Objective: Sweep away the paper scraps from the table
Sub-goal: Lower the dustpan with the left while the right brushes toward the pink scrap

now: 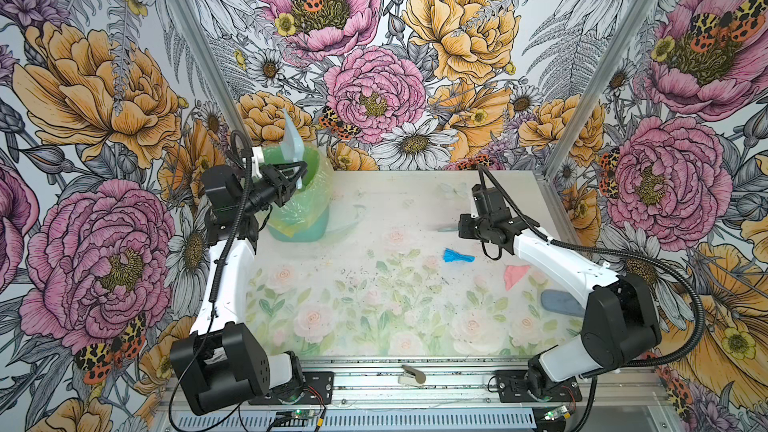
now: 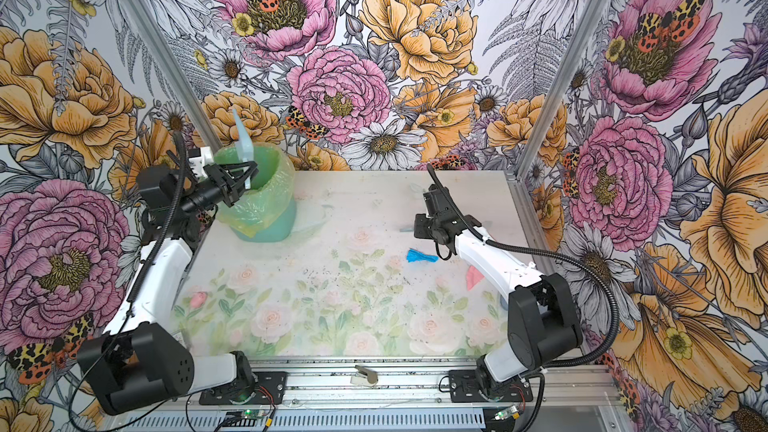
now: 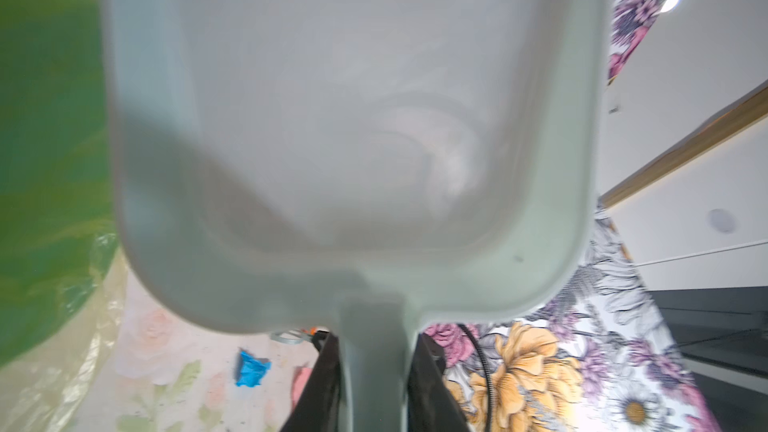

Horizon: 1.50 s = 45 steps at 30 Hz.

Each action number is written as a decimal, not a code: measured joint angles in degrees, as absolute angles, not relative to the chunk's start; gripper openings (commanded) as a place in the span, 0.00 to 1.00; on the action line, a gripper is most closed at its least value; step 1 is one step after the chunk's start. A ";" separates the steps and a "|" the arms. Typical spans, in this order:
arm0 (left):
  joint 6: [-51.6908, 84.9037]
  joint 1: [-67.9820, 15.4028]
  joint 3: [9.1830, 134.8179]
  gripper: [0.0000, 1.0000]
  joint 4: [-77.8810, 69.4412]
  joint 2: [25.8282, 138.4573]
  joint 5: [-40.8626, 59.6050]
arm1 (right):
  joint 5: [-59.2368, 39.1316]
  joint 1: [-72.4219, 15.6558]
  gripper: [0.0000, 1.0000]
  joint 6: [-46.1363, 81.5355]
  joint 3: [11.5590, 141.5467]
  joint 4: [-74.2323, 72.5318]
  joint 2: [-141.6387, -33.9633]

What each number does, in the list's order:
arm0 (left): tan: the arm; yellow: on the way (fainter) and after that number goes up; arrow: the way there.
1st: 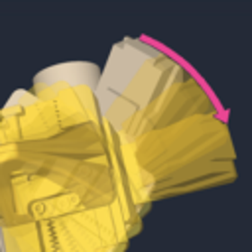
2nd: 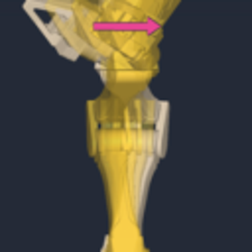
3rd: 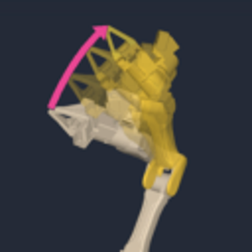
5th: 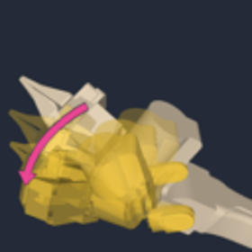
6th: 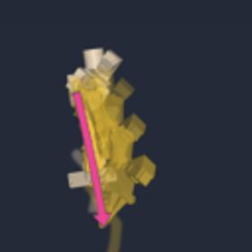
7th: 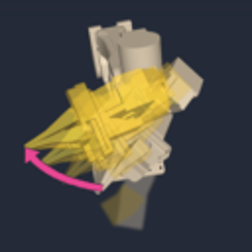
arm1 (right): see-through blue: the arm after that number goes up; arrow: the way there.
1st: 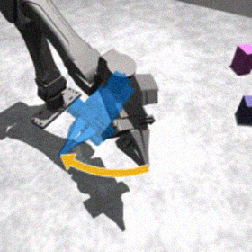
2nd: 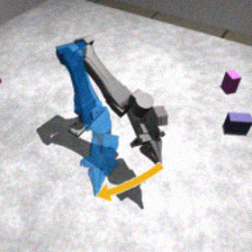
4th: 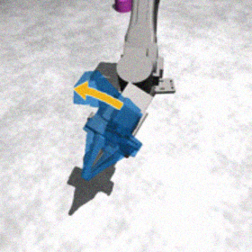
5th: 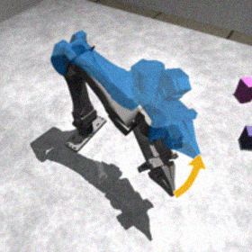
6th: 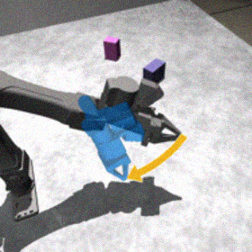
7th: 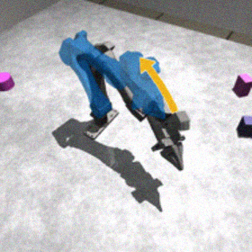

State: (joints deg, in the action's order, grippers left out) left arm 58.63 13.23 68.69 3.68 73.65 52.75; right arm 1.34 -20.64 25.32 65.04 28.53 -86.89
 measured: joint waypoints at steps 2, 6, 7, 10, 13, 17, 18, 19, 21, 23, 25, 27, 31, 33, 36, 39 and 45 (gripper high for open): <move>51.79 10.44 70.50 0.09 10.72 72.14 49.06 | 2.61 -20.53 0.00 24.45 66.39 32.10 -86.91; 41.74 3.46 70.94 0.09 20.58 70.30 40.86 | 6.90 -20.14 0.00 23.05 70.67 39.40 -86.61; 39.77 1.63 70.94 0.09 22.39 70.35 38.59 | 7.62 -19.92 0.00 22.83 71.37 40.88 -86.28; 34.46 -4.60 70.76 0.10 27.00 70.96 30.70 | 9.65 -18.70 0.00 21.96 73.14 46.52 -84.51; 30.13 -10.90 70.72 0.10 30.26 71.79 22.85 | 11.73 -17.43 0.00 22.15 74.32 52.21 -82.78; 25.61 -18.28 70.26 0.11 33.12 72.84 13.23 | 12.34 -14.76 0.00 23.03 74.48 59.07 -81.08; 24.62 -20.10 69.91 0.11 33.69 73.03 10.72 | 12.23 -14.15 0.00 23.05 74.46 60.53 -80.99; 23.83 -21.30 69.67 0.11 34.22 73.21 8.91 | 12.21 -13.74 0.00 23.07 74.41 61.63 -80.99; 22.33 -23.99 69.32 0.11 35.66 74.00 4.93 | 11.94 -12.71 0.00 22.92 73.69 63.53 -81.01; 21.04 -26.09 68.97 0.11 36.62 75.16 1.96 | 11.03 -12.21 0.00 22.26 72.44 64.84 -81.17; 20.03 -27.88 68.64 0.11 37.67 76.69 -0.08 | 10.07 -11.64 0.00 21.45 71.18 66.02 -81.95; 19.29 -29.45 67.90 0.11 38.35 78.19 -1.52 | 9.30 -11.25 0.00 20.73 70.13 66.83 -83.42; 18.87 -32.01 66.30 0.11 39.38 80.40 -3.27 | 8.91 -11.16 0.00 19.49 69.54 67.22 -86.65; 18.83 -33.30 65.65 0.11 39.75 81.56 -3.99 | 8.67 -11.16 0.00 19.03 69.54 66.87 -87.99; 18.83 -35.03 64.99 0.10 39.97 83.09 -4.75 | 8.25 -11.16 0.00 18.44 69.54 65.08 -89.56; 18.85 -36.29 64.69 0.10 40.14 84.58 -4.95 | 7.46 -11.20 0.00 18.04 69.63 62.39 -90.80; 18.90 -37.82 64.27 0.10 40.32 85.86 -5.19 | 4.23 -11.18 0.00 17.43 73.91 58.39 -95.70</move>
